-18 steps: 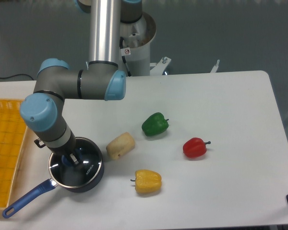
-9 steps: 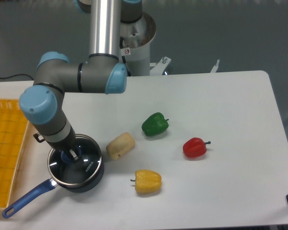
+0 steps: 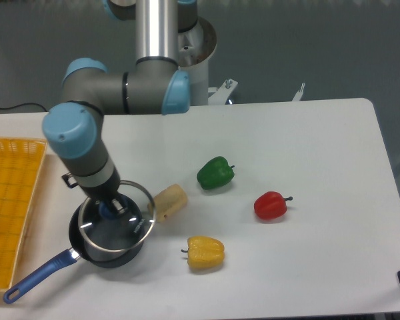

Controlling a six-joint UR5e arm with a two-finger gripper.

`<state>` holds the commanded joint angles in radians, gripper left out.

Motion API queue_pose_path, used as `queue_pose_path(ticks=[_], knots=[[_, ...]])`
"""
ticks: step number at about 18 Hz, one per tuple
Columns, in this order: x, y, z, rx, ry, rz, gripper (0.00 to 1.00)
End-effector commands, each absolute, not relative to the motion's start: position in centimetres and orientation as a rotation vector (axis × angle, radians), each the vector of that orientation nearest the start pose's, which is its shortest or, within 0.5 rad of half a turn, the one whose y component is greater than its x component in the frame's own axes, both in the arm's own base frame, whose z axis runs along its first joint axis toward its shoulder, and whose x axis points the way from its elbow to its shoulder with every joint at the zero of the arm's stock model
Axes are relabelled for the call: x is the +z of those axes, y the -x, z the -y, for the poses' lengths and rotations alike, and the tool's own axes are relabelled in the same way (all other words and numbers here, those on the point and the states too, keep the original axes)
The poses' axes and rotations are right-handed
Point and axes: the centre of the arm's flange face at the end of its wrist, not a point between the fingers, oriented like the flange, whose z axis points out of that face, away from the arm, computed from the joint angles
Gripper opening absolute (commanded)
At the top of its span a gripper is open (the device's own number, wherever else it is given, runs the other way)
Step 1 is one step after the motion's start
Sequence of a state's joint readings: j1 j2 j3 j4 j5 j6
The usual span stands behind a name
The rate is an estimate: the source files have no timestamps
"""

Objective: Open the lid
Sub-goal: 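Lift the glass lid by its knob off the saucepan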

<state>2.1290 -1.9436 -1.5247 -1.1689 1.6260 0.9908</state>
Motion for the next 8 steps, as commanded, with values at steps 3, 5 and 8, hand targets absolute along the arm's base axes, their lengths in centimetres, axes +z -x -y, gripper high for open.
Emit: queue_pose_path(ticks=[3,5,8], knots=[[34.6,24.3,-59.3,0.129,3.066,-0.671,0.63],[34.5,24.9,-59.0,0.123,3.07,-0.679,0.63],[34.6,25.5,-58.7,0.126,3.069,-0.674,0.63]])
